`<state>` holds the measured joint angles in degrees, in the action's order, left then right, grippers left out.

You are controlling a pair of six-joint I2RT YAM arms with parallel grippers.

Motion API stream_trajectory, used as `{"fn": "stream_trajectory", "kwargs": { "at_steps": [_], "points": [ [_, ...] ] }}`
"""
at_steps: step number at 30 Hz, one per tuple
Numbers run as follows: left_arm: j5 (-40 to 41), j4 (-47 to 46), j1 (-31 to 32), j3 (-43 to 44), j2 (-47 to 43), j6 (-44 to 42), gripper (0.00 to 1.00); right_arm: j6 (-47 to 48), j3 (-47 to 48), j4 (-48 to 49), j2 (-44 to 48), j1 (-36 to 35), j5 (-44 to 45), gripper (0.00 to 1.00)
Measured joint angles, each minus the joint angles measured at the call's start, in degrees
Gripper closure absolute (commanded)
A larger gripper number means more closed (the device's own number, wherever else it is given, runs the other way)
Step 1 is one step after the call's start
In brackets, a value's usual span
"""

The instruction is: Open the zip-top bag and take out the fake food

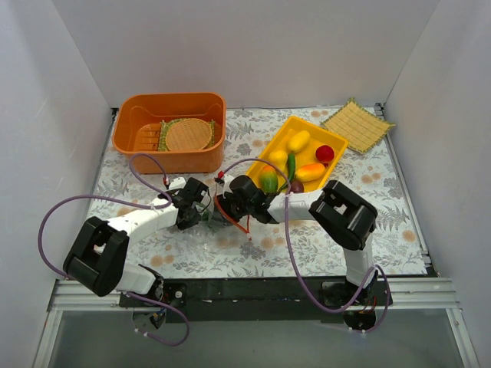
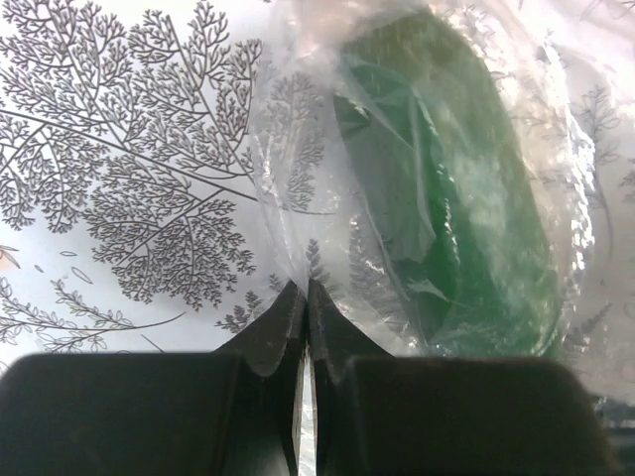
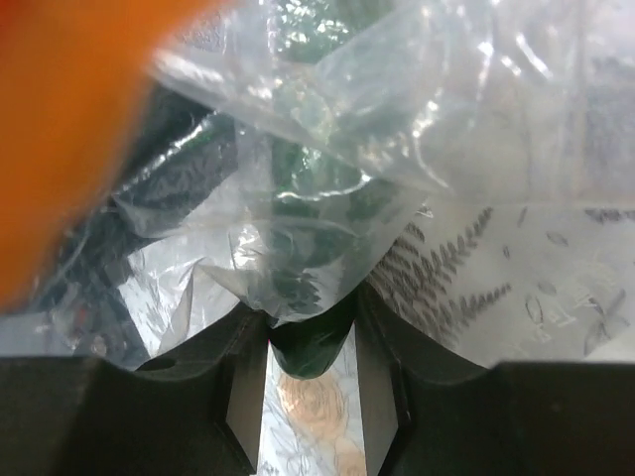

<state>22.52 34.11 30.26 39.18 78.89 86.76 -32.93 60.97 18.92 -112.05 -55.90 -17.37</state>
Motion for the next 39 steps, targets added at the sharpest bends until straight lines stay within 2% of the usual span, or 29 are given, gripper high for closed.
{"fn": "stream_trajectory", "kwargs": {
  "at_steps": [8, 9, 10, 11, 15, 19, 21, 24, 28, 32, 39],
  "points": [
    [-1.01, -0.57, 0.09, 2.32, 0.98, 1.01, 1.0, 2.69, -3.13, -5.05, 6.27, 0.07, 3.5, 0.68],
    [-1.33, -0.7, 0.09, 2.43, 1.11, 1.14, 1.0, 3.08, -3.37, -5.38, 6.75, 0.11, 3.85, 0.66],
    [-1.79, -0.83, 0.09, 2.54, 1.27, 1.22, 1.0, 3.45, -3.72, -5.79, 7.39, 0.13, 4.24, 0.58],
    [-2.25, -1.05, 0.09, 2.56, 1.36, 1.33, 1.0, 3.87, -3.93, -6.36, 7.93, 0.17, 4.52, 0.55],
    [-2.03, -1.14, -0.07, 2.56, 1.49, 1.31, 1.0, 5.55, -4.11, -8.37, 8.79, 0.46, 4.81, 0.53],
    [0.76, -0.52, -0.96, 2.45, 2.32, 0.81, 1.0, 6.6, -4.24, -10.84, 8.83, 0.7, 3.72, 0.43],
    [1.49, -0.04, -1.2, 2.43, 2.4, 0.57, 1.0, 6.99, -4.44, -11.47, 8.83, 0.76, 3.26, 0.41],
    [2.23, 0.35, -1.25, 2.4, 2.4, 0.17, 1.0, 7.74, -4.61, -12.17, 8.83, 0.76, 2.29, 0.46],
    [2.58, 0.57, -1.25, 2.4, 2.4, -0.02, 1.0, 7.98, -4.61, -12.63, 8.85, 0.76, 1.95, 0.64],
    [3.02, 0.66, -1.25, 2.4, 2.4, -0.07, 1.0, 8.17, -4.61, -14.34, 9.49, 1.07, 2.56, 0.73],
    [4.33, 0.63, -1.25, 2.4, 2.4, -0.76, 1.0, 9.4, -4.39, -21.16, 14.86, 2.27, 4.0, 0.76]
  ]
}}
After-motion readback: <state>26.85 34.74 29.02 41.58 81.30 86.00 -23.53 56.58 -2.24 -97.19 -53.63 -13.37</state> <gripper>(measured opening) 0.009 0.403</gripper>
